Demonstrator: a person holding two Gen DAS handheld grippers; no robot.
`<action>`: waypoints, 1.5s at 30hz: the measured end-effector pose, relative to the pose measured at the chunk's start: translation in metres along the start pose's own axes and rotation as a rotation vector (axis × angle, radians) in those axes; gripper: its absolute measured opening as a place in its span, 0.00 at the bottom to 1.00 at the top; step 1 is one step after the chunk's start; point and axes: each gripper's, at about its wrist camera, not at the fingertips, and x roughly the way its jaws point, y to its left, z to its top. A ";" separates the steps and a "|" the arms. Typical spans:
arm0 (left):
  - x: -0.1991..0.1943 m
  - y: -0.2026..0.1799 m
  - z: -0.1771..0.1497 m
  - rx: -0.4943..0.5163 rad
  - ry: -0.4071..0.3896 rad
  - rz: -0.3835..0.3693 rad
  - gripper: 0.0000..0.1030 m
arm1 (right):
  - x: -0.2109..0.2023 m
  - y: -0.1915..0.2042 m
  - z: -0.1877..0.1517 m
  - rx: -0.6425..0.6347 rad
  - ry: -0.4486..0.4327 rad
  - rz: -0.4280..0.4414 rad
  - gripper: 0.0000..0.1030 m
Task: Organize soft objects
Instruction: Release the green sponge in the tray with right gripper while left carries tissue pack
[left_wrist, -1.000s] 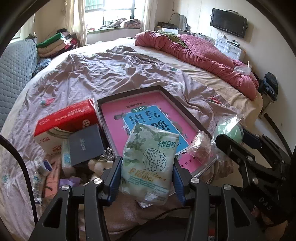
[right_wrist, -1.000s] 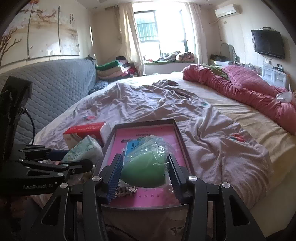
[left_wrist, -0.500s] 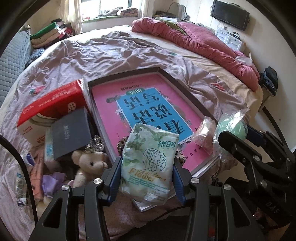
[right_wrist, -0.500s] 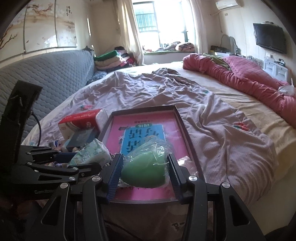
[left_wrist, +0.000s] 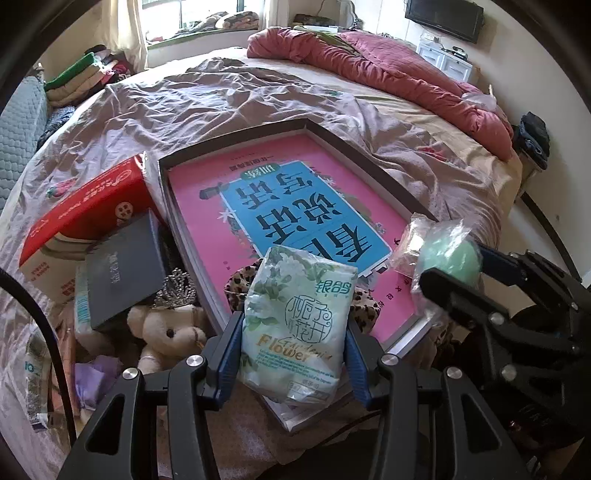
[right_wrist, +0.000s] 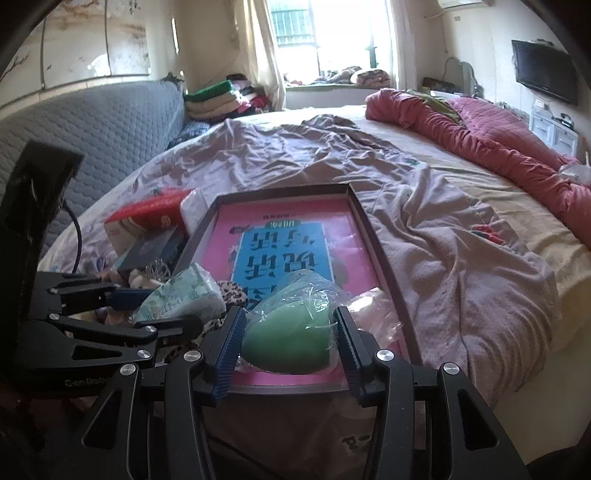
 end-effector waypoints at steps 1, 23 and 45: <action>0.001 0.000 0.000 0.005 0.000 0.000 0.49 | 0.001 0.001 0.000 -0.004 0.006 0.000 0.49; 0.018 0.018 0.006 0.025 0.019 -0.098 0.50 | 0.032 0.034 -0.004 -0.177 0.100 -0.009 0.49; 0.026 0.020 0.005 0.015 0.047 -0.158 0.50 | 0.060 0.031 -0.003 -0.205 0.179 -0.049 0.51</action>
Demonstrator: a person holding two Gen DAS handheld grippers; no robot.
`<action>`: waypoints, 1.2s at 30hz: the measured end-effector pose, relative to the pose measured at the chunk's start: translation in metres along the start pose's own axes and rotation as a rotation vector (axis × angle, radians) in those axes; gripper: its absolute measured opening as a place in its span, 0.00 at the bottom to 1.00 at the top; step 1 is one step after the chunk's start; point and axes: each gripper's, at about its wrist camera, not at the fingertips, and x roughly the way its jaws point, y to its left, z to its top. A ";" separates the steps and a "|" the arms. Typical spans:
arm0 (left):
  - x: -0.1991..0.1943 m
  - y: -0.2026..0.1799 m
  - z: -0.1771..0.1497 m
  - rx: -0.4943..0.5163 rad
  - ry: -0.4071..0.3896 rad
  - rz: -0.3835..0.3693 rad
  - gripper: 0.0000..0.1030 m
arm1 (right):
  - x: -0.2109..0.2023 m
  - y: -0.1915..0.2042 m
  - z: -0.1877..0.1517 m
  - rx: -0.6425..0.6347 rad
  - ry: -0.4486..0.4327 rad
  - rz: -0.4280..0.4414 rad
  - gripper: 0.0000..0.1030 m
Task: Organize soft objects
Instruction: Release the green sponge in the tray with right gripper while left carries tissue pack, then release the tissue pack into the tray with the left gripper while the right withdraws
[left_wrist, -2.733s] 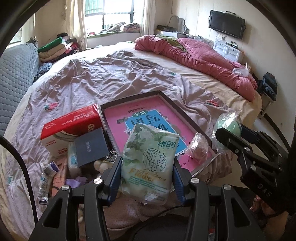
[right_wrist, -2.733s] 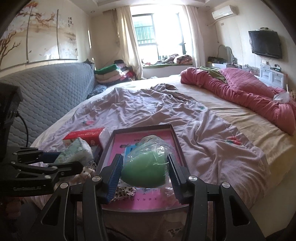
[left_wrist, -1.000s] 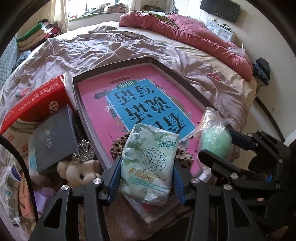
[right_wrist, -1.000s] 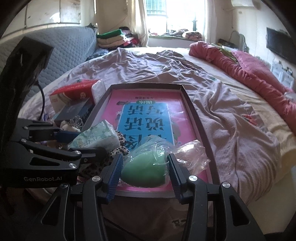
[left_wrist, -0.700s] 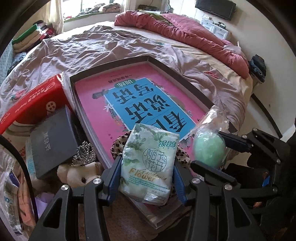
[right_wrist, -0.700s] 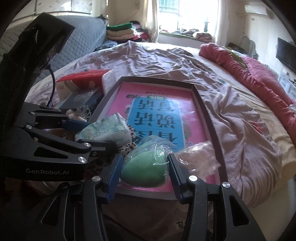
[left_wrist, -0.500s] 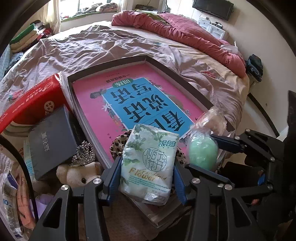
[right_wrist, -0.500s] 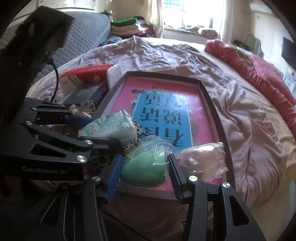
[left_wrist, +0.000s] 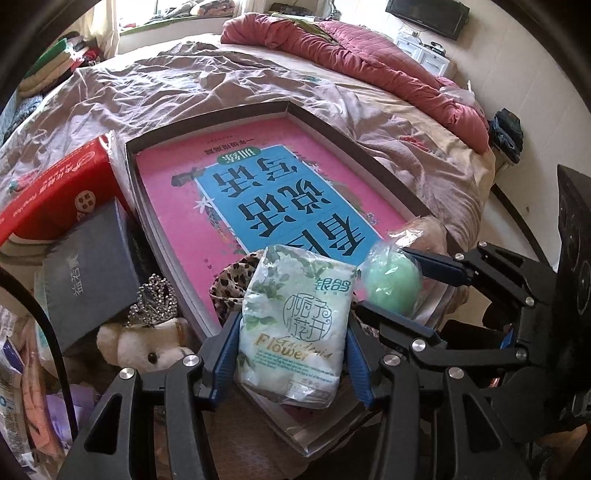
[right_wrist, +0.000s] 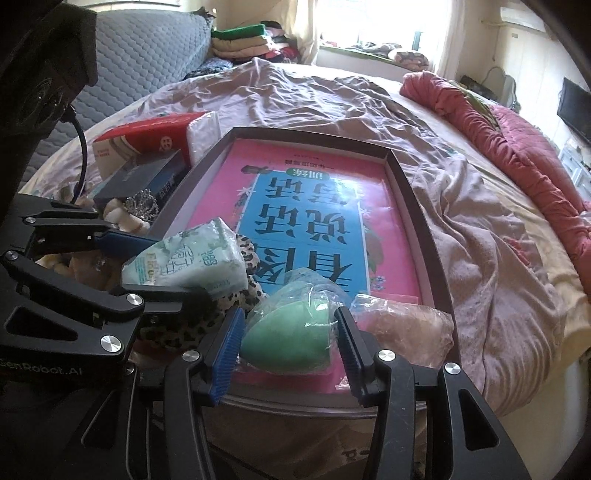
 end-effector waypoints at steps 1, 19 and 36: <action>0.000 0.000 0.000 -0.007 0.001 -0.004 0.50 | 0.000 0.000 0.000 -0.005 0.000 -0.002 0.52; 0.001 0.006 0.001 -0.063 0.009 -0.086 0.52 | -0.021 0.009 0.001 -0.071 -0.039 -0.048 0.68; -0.016 0.001 0.003 -0.051 -0.036 -0.079 0.56 | -0.047 -0.008 0.001 -0.014 -0.086 -0.146 0.71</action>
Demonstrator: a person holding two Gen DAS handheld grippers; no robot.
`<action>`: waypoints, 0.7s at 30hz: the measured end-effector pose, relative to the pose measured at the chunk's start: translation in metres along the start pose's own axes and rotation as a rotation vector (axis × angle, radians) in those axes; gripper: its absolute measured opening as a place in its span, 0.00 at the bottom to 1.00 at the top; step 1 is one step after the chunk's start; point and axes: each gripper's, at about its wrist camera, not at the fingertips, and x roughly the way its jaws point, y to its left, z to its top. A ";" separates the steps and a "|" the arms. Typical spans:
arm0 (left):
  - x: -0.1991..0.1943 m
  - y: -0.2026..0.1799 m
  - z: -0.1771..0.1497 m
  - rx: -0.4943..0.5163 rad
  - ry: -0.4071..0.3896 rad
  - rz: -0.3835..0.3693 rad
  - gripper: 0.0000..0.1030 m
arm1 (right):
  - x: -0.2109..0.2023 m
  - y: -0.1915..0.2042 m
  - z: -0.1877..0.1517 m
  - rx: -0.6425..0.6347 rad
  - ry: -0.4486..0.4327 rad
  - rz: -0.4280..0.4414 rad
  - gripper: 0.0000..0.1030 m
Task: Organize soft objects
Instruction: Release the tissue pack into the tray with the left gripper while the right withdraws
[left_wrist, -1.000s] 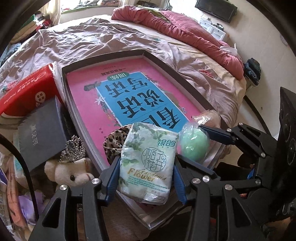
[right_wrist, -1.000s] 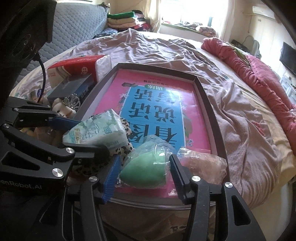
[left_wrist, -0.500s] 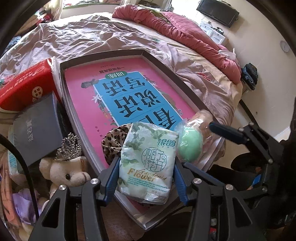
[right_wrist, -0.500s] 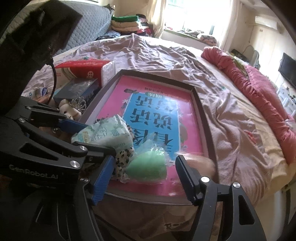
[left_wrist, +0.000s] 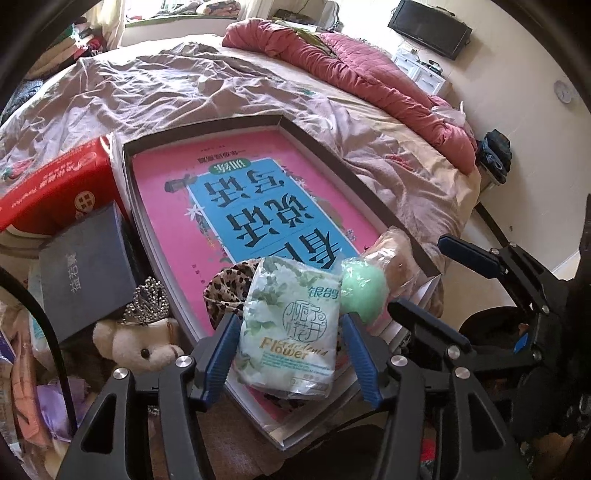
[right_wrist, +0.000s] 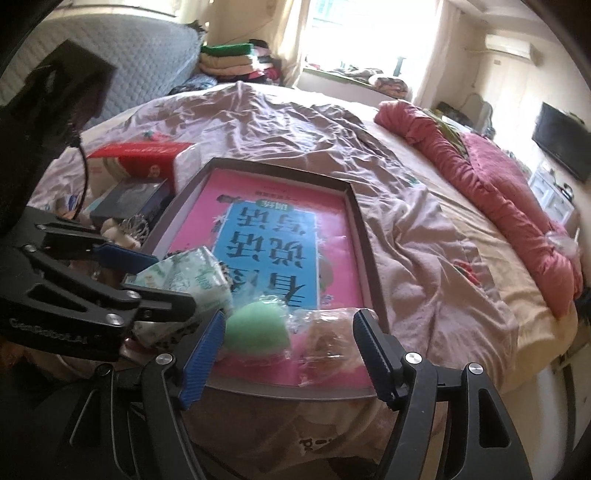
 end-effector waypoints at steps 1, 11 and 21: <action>-0.002 0.000 0.000 -0.001 -0.004 0.007 0.57 | -0.001 -0.001 0.000 0.005 -0.001 -0.008 0.71; -0.014 -0.003 0.000 0.006 -0.032 0.032 0.59 | -0.004 -0.012 0.003 0.069 -0.006 -0.025 0.72; -0.034 0.002 -0.002 -0.020 -0.070 0.036 0.60 | -0.007 -0.010 0.010 0.094 -0.018 -0.015 0.72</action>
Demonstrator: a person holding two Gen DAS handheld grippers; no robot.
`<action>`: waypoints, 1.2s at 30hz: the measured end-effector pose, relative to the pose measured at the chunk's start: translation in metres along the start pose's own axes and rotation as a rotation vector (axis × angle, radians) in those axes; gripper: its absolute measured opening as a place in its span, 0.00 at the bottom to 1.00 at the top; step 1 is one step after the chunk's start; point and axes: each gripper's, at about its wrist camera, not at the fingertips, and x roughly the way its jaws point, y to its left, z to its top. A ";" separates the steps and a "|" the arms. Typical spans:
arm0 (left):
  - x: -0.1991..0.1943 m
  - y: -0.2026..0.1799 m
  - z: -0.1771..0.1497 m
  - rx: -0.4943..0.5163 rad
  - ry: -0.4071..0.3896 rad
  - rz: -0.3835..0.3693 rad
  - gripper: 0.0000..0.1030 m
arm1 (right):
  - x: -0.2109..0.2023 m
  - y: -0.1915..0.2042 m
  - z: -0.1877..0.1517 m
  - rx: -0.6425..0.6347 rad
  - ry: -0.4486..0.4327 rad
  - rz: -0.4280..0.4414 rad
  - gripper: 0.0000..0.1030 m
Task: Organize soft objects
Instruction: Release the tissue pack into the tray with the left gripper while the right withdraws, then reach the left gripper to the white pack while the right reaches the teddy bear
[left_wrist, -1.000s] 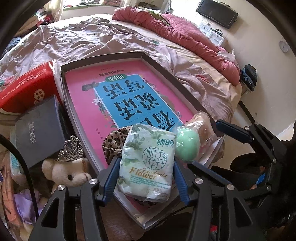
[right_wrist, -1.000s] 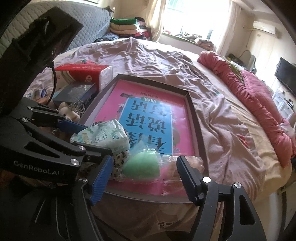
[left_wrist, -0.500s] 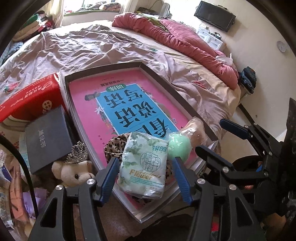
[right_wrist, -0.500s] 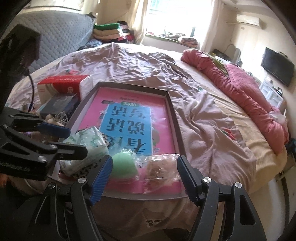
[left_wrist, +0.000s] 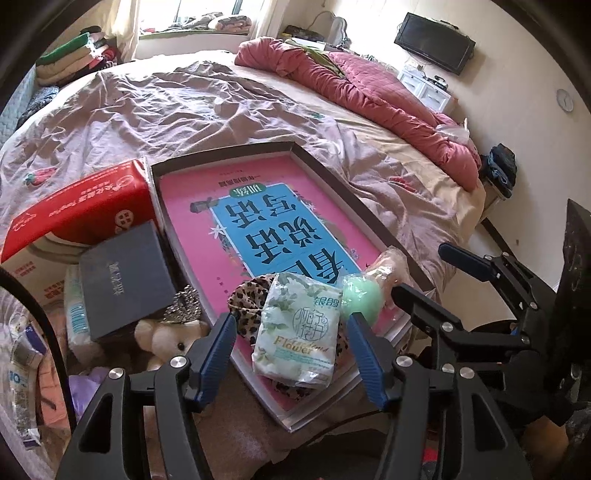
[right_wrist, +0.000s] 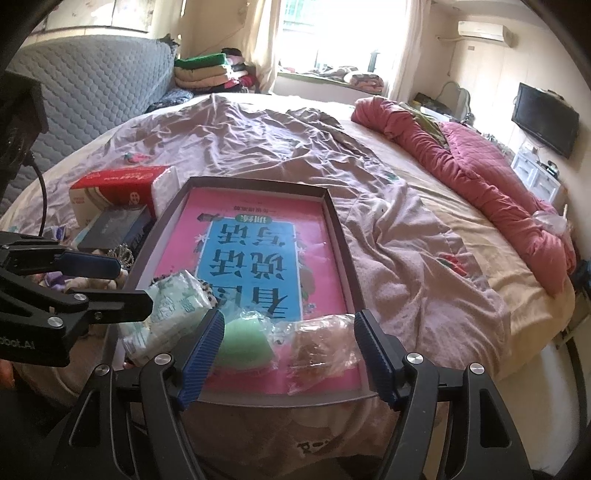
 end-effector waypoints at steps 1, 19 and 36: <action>-0.002 0.000 0.000 0.000 -0.004 0.002 0.60 | 0.000 0.001 0.001 -0.001 -0.002 0.002 0.72; -0.074 0.023 0.003 -0.071 -0.171 0.076 0.62 | -0.017 0.027 0.028 -0.018 -0.068 0.052 0.72; -0.141 0.104 -0.008 -0.235 -0.266 0.263 0.62 | -0.038 0.061 0.057 -0.024 -0.149 0.153 0.72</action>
